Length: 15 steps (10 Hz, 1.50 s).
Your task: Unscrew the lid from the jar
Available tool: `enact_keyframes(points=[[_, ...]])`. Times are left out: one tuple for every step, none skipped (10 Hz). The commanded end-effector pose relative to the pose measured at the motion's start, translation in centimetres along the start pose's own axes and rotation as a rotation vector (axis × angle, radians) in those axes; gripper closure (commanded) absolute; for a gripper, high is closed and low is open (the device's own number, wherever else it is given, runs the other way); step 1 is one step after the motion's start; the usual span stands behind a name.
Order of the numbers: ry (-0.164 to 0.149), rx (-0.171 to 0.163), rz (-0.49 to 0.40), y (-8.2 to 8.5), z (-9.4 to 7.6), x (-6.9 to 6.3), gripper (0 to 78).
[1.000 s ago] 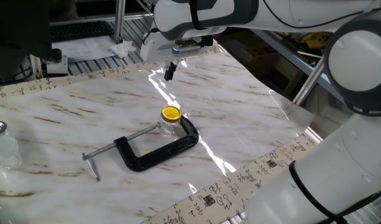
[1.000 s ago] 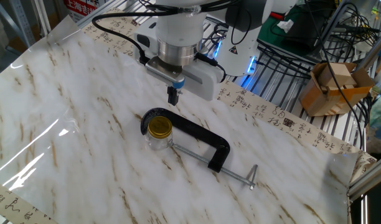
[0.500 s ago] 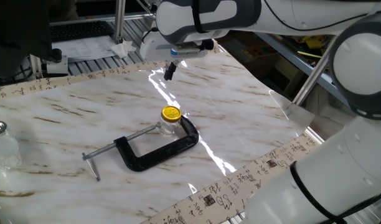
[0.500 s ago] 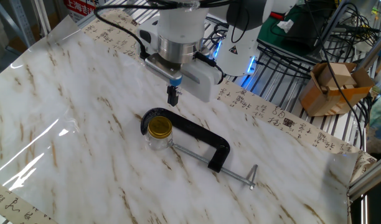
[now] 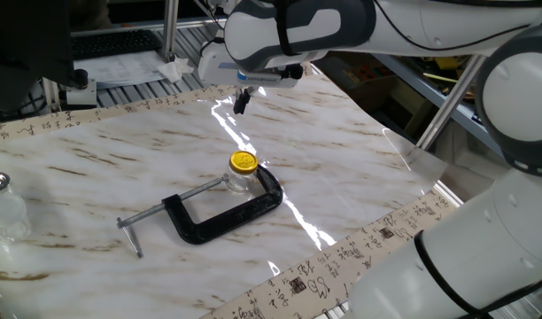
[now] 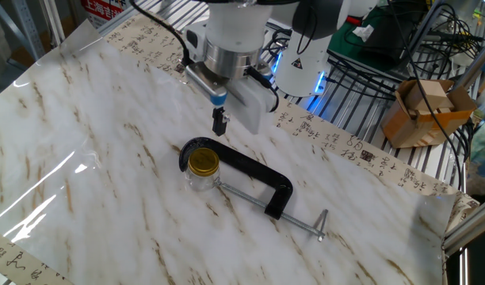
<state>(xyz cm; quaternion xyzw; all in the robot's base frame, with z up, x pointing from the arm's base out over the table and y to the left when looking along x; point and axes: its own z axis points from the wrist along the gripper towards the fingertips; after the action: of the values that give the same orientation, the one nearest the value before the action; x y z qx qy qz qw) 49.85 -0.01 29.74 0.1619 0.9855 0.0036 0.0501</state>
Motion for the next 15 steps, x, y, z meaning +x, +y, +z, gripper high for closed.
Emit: enact_keyframes(points=[[-0.011, -0.001, 0.024, 0.0, 0.0, 0.0, 77.6], [-0.008, -0.002, 0.024, 0.0, 0.0, 0.0, 77.6], [0.003, -0.002, 0.024, -0.1, 0.2, 0.0, 77.6], [0.007, -0.008, 0.015, -0.3, 0.6, 0.1, 77.6], [0.008, -0.012, -0.002, -0.7, 1.3, 0.1, 77.6], [0.009, -0.012, -0.031, -1.4, 2.0, -0.1, 77.6], [0.013, -0.015, -0.05, -2.0, 2.5, -0.4, 77.6], [0.011, -0.014, -0.053, -2.1, 2.9, -0.5, 77.6], [0.007, -0.012, -0.056, -2.2, 3.2, -0.6, 77.6], [0.008, -0.012, -0.071, -2.5, 4.0, -0.7, 77.6], [0.008, -0.013, -0.08, -2.6, 4.4, -0.8, 77.6], [0.008, -0.014, -0.092, -2.8, 5.0, -0.8, 77.6], [0.004, -0.015, -0.102, -3.0, 5.7, -0.8, 77.6], [0.003, -0.016, -0.115, -3.2, 6.3, -0.8, 77.6], [0.008, -0.015, -0.121, -3.3, 6.6, -0.7, 77.6]])
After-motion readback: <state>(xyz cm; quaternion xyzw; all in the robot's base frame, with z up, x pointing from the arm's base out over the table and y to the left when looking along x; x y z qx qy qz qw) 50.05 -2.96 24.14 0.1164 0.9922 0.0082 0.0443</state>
